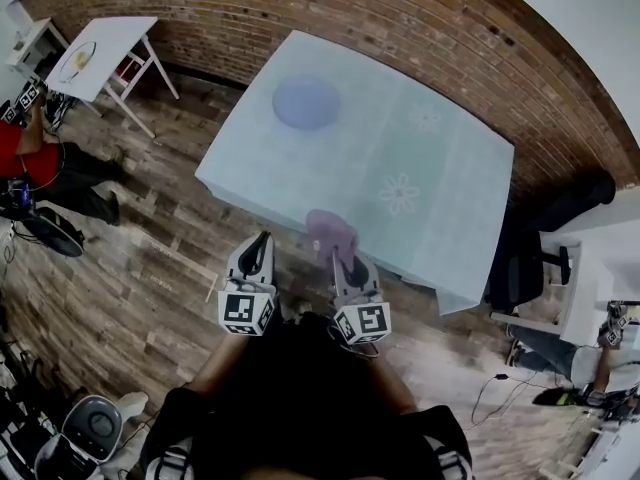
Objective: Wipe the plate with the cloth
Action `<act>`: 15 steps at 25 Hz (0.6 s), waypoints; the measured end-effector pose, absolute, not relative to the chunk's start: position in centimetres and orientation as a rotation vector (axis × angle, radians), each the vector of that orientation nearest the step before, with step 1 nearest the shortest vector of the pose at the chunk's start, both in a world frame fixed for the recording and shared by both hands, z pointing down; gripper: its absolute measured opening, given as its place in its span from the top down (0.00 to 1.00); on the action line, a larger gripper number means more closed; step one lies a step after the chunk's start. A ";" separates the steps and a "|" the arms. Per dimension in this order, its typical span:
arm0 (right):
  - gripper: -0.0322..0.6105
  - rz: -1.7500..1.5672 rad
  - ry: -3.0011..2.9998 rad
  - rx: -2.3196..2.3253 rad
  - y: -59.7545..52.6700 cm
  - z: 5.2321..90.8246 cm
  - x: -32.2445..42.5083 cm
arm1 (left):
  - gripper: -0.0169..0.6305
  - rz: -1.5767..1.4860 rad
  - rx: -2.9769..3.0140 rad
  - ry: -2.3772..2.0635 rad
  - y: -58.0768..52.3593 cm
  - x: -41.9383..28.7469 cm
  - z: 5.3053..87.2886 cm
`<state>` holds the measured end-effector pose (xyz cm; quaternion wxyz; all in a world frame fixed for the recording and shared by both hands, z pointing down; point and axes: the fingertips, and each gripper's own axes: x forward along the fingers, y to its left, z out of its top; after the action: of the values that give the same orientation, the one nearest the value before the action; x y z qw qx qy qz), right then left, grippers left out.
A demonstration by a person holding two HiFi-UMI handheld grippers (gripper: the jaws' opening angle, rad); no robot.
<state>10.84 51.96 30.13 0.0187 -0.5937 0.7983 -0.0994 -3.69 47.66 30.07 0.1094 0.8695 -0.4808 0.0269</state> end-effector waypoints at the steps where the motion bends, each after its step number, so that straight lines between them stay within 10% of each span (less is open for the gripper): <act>1: 0.84 -0.305 2.468 -1.859 51.3 30.1 10.8 | 0.90 0.073 2.562 -1.404 46.7 -3.8 30.0; 15: 0.84 -0.318 2.409 -1.990 38.4 29.4 6.7 | 0.90 0.059 2.615 -1.278 32.3 -7.8 28.7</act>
<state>6.71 38.37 29.41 0.0002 -0.6336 0.7670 -0.1011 -7.85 32.31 28.69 0.1148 0.8924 -0.4360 0.0202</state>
